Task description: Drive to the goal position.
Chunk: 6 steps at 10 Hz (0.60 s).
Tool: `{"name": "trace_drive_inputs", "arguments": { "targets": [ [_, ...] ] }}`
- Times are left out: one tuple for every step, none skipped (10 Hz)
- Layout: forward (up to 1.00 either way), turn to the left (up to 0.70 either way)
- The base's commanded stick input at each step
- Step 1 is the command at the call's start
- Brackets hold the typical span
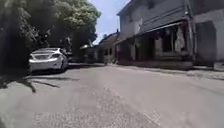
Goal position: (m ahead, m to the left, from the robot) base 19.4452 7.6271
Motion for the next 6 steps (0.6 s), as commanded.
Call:
{"name": "trace_drive_inputs", "arguments": {
  "targets": [
    [1.0, 0.25],
    [1.0, 0.01],
    [1.0, 0.01],
    [1.0, 0.01],
    [1.0, 0.01],
    [1.0, 0.01]
  ]
}}
